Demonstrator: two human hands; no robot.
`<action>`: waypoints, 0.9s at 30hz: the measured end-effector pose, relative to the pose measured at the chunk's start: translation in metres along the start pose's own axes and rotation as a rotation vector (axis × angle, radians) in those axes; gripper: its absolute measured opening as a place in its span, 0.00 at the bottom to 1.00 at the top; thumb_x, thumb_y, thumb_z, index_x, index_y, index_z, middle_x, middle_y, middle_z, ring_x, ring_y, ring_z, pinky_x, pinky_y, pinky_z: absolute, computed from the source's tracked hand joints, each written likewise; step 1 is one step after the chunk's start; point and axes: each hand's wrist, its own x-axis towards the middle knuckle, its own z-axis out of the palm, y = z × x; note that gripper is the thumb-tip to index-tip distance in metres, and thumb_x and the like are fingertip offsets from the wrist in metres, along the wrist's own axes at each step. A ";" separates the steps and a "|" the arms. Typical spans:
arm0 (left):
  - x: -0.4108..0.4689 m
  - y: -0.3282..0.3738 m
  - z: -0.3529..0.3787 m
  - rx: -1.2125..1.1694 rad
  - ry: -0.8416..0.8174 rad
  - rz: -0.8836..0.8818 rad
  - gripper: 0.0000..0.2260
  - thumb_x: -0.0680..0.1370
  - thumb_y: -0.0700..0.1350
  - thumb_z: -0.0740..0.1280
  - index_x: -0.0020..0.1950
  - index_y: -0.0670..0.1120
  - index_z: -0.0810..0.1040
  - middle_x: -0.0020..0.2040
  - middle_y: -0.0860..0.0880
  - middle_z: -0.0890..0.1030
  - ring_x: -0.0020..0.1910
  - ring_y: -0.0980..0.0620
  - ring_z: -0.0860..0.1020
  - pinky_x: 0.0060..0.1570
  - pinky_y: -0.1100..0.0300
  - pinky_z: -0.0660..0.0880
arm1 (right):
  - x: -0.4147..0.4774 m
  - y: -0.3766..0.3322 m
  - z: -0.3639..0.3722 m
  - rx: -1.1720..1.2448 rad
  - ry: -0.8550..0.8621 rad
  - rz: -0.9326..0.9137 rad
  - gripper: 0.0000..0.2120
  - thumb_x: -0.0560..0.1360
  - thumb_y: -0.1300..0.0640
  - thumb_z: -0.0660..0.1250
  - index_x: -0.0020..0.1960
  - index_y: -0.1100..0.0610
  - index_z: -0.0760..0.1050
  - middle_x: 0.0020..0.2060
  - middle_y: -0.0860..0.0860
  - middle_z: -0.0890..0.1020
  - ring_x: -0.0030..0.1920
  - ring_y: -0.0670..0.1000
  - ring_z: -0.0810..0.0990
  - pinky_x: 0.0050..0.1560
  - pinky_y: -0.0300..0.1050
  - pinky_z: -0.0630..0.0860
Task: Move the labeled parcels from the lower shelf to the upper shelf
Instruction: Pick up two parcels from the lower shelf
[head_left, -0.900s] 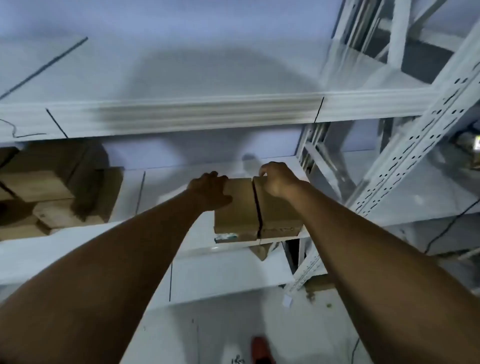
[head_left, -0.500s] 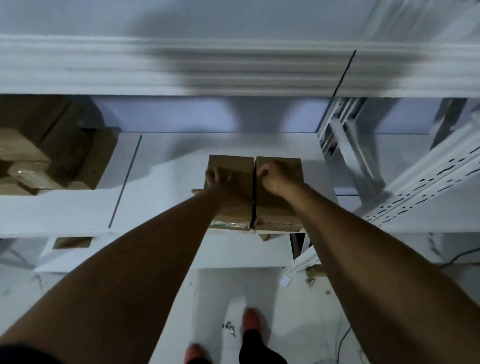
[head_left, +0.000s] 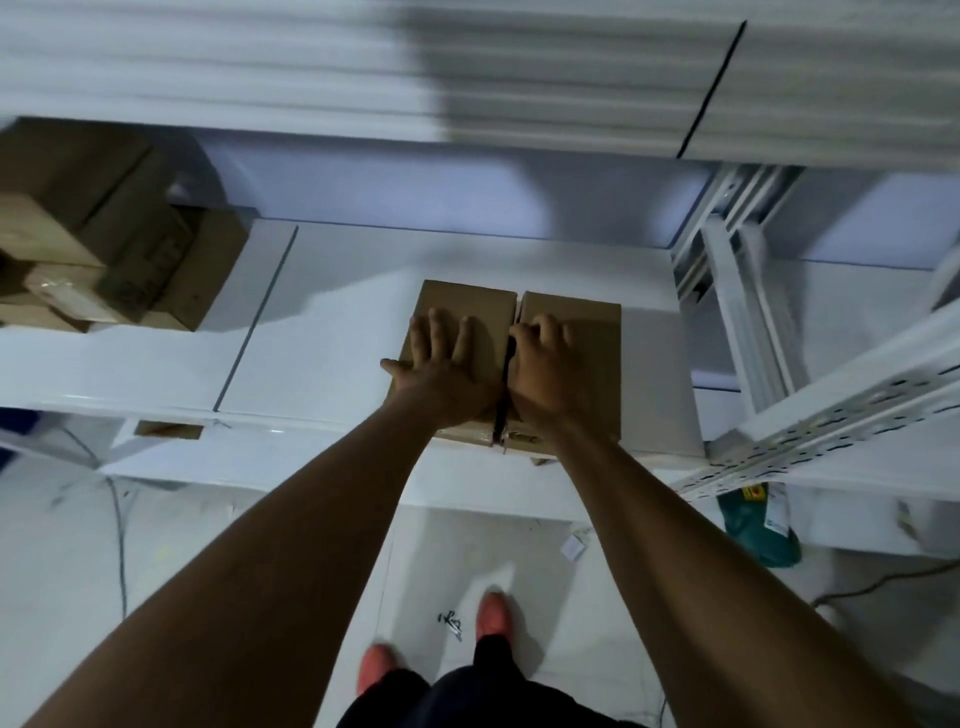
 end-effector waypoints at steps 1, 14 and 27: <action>-0.001 0.001 0.000 0.011 0.004 -0.002 0.54 0.67 0.78 0.54 0.83 0.59 0.32 0.85 0.45 0.29 0.83 0.39 0.29 0.72 0.20 0.47 | 0.000 0.001 0.000 0.000 0.006 -0.003 0.16 0.83 0.52 0.61 0.69 0.53 0.75 0.67 0.56 0.76 0.66 0.60 0.73 0.63 0.55 0.76; -0.025 -0.021 -0.028 -0.519 0.306 -0.091 0.42 0.61 0.70 0.63 0.75 0.57 0.70 0.76 0.48 0.69 0.77 0.39 0.63 0.65 0.38 0.69 | -0.004 -0.003 -0.005 -0.023 -0.093 -0.021 0.17 0.78 0.53 0.66 0.66 0.54 0.77 0.71 0.57 0.72 0.69 0.63 0.70 0.66 0.59 0.73; -0.071 -0.066 -0.076 -2.130 -0.076 0.170 0.26 0.79 0.64 0.59 0.65 0.48 0.81 0.57 0.41 0.85 0.55 0.39 0.83 0.60 0.44 0.79 | 0.007 -0.053 -0.064 1.189 0.032 0.676 0.10 0.77 0.43 0.67 0.55 0.46 0.80 0.45 0.49 0.83 0.46 0.51 0.80 0.48 0.47 0.75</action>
